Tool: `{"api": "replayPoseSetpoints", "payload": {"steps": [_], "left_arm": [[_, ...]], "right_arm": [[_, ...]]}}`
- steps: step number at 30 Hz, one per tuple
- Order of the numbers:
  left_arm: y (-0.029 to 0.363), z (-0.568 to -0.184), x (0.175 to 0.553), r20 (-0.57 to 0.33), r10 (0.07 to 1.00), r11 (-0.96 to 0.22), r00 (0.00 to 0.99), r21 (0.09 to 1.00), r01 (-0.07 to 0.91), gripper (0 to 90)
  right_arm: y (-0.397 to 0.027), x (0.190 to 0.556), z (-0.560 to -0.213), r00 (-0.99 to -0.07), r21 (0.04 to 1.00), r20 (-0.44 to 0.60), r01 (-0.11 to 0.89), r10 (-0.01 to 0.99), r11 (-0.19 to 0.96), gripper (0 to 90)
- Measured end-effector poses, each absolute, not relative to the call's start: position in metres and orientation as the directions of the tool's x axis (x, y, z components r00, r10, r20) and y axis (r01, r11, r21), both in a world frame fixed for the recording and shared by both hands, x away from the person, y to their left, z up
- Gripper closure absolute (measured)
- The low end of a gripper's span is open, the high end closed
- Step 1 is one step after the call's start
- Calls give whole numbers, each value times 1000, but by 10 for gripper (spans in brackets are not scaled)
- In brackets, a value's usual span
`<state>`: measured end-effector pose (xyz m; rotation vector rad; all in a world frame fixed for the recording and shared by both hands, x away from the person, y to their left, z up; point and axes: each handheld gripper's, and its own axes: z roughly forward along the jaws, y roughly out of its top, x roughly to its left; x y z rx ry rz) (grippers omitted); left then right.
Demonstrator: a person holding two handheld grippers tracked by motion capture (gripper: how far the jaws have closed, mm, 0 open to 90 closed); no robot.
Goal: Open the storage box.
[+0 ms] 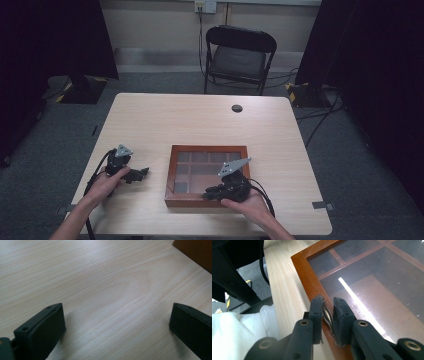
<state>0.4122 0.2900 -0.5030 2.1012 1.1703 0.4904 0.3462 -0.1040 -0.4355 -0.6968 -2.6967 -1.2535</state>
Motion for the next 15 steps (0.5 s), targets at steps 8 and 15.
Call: {"api": "replayPoseSetpoints", "payload": {"steps": [8, 15], "left_arm": [[290, -503, 412, -1, 851, -367, 525, 713, 597, 0], [290, -503, 412, -1, 851, -367, 525, 713, 597, 0]], "right_arm": [[-104, 343, -436, -899, 715, 236, 418, 368, 560, 803], [-102, 344, -434, -911, 710, 213, 393, 353, 585, 810]]}}
